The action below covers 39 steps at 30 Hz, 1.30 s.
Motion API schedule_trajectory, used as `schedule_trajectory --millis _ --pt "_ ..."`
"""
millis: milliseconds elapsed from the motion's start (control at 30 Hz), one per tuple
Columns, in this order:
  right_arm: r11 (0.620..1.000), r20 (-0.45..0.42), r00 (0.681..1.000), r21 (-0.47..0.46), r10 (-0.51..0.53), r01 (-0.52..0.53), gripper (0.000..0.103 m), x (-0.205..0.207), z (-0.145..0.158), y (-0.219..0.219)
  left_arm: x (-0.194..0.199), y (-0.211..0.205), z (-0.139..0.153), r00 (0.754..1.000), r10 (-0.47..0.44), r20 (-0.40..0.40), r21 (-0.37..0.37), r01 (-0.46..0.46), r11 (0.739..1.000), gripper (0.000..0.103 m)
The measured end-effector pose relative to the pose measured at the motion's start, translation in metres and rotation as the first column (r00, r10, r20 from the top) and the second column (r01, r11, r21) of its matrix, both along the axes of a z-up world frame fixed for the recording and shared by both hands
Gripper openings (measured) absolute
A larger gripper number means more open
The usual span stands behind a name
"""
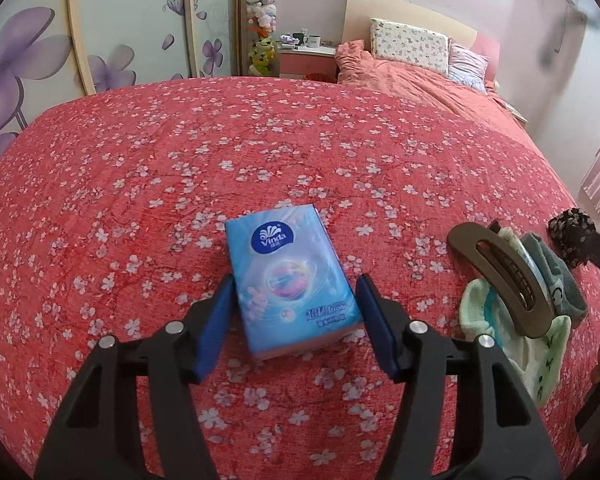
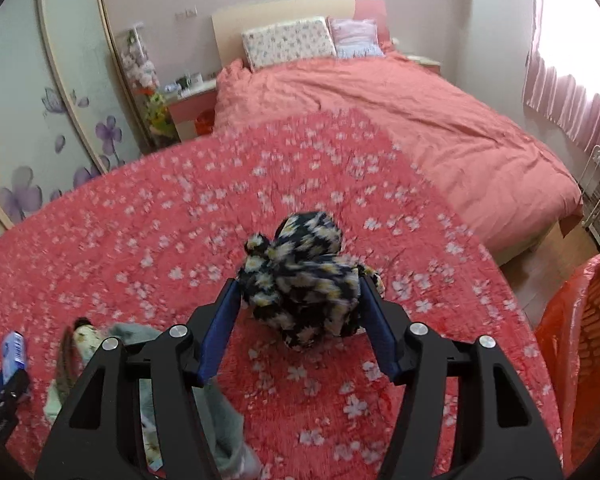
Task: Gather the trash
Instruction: 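Grasp the black-and-white floral scrunchie with the right tool while the left tool holds the tissue pack, then carry tissue pack and scrunchie over the orange basket and open both tools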
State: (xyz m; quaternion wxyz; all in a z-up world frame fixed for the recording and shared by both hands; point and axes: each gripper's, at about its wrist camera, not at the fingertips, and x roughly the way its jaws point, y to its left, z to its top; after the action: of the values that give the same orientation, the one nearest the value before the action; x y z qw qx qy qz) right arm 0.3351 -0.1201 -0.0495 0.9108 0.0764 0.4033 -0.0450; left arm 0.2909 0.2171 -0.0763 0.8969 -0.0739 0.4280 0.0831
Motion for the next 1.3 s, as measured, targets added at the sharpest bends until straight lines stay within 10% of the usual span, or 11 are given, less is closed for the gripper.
schedule_trajectory --millis 267,667,1300 --pt "1.0 0.008 1.0 0.01 -0.011 0.011 0.016 -0.012 0.006 -0.011 -0.002 0.0 0.001 1.0 0.007 0.006 -0.008 -0.007 1.0 0.058" --pt "0.999 0.101 0.995 0.04 -0.009 0.005 0.016 -0.063 0.042 -0.036 -0.022 -0.009 0.018 1.0 -0.007 0.029 -0.008 0.007 1.0 0.056" --pt "0.996 0.246 0.969 0.084 -0.04 0.02 0.016 -0.141 0.092 -0.084 -0.068 -0.114 0.121 0.96 -0.198 0.199 0.044 0.193 0.98 0.056"
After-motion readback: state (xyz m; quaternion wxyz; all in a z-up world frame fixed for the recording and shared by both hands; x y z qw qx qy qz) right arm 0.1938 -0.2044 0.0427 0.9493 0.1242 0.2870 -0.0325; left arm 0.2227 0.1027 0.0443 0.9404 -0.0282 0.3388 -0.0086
